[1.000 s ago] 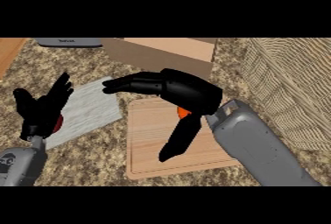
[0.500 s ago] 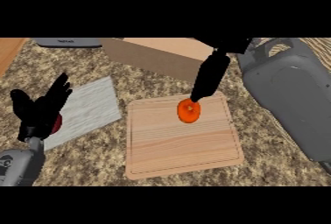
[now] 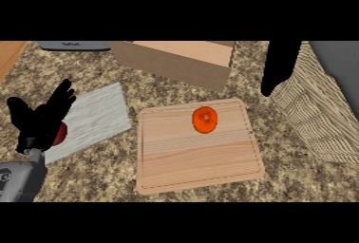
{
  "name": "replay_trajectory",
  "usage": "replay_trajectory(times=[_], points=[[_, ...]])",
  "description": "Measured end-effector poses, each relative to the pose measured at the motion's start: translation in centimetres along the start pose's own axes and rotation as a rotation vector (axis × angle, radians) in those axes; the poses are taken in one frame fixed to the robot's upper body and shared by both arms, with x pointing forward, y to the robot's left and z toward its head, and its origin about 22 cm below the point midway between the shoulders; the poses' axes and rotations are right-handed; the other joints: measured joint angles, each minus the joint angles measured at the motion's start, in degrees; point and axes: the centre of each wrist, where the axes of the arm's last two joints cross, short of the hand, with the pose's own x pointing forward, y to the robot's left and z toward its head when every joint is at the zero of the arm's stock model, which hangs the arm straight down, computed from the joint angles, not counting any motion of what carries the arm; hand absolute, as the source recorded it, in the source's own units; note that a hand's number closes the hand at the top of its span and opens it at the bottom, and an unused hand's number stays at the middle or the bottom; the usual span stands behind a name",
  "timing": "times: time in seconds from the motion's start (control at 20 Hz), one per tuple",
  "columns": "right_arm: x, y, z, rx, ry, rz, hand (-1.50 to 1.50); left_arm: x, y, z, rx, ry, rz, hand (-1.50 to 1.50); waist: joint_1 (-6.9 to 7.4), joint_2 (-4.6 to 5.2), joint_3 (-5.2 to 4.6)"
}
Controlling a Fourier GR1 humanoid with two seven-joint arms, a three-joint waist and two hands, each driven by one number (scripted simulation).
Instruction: Pick the squash from the cutting board and place it in the basket
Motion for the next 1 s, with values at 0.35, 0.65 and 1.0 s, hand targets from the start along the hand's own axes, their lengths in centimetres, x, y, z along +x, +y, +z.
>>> replay_trajectory(times=[0.35, 0.65, 1.0], points=[[-4.2, 1.4, 2.4, -0.014, -0.067, -0.117, -1.50, 0.1, 0.1, 0.1, 0.003, 0.006, 0.000, 0.00, -0.22, 0.01, 0.05], [-7.4, 5.5, 2.3, -0.053, -0.108, -0.183, -1.50, 0.5, 0.3, 0.2, 0.003, 0.006, 0.001, 0.00, -0.15, 0.02, 0.06], [-9.3, 11.7, -0.2, -0.104, -0.140, -0.205, -1.50, 0.3, 0.0, 0.2, 0.001, 0.004, 0.002, 0.00, -0.11, 0.06, 0.05]])
